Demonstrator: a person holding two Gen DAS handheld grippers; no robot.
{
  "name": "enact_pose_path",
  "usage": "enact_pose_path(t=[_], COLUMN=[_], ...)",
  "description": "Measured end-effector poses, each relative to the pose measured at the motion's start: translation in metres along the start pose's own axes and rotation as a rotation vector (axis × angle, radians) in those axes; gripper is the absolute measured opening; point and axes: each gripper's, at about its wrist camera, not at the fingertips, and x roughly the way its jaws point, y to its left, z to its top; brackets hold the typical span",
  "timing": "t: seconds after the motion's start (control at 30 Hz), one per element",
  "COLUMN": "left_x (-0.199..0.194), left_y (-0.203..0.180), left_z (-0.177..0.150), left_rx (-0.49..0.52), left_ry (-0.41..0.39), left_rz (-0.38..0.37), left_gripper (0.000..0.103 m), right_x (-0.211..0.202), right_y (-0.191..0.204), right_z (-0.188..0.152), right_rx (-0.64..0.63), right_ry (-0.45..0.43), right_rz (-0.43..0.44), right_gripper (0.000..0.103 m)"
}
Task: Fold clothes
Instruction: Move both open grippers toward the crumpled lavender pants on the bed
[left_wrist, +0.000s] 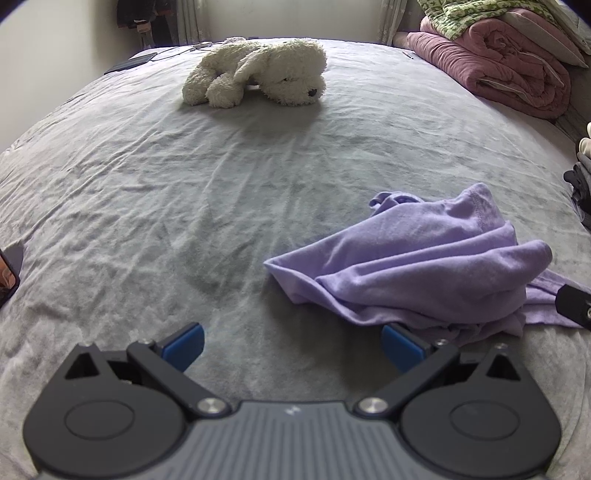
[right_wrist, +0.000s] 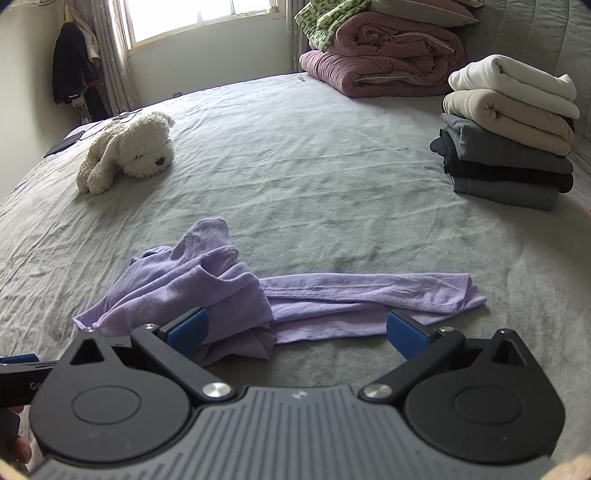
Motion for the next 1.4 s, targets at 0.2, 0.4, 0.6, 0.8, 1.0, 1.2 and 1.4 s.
enact_pose_path(t=[0.2,0.4,0.6,0.8,1.0,1.2,1.4], left_x=[0.001,0.005,0.018,0.030,0.040,0.044,0.044], left_y=[0.004,0.007,0.009,0.007,0.008,0.005,0.005], left_z=[0.004,0.009,0.011,0.012,0.012,0.011,0.008], left_rx=[-0.007,0.012,-0.004,0.018,0.016,0.036,0.053], left_ry=[0.010,0.002,0.033,0.056,0.078,0.067,0.048], left_rz=[-0.002,0.036,0.034,0.033,0.025,0.031,0.030], left_gripper=[0.102,0.102,0.102,0.102,0.103,0.103,0.103], right_x=[0.004,0.019,0.029,0.043,0.057,0.072,0.075], right_y=[0.000,-0.003,-0.010,-0.018,-0.023,-0.021,-0.019], right_z=[0.000,0.001,0.005,0.009,0.012,0.006,0.001], right_rx=[-0.005,0.013,0.031,0.031,0.042,0.014,-0.002], right_ry=[0.005,0.043,0.067,0.091,0.118,0.168,0.162], right_rz=[0.006,-0.005,-0.012,-0.026,-0.039,-0.041,-0.036], right_gripper=[0.103,0.103,0.103,0.103,0.103,0.103,0.103])
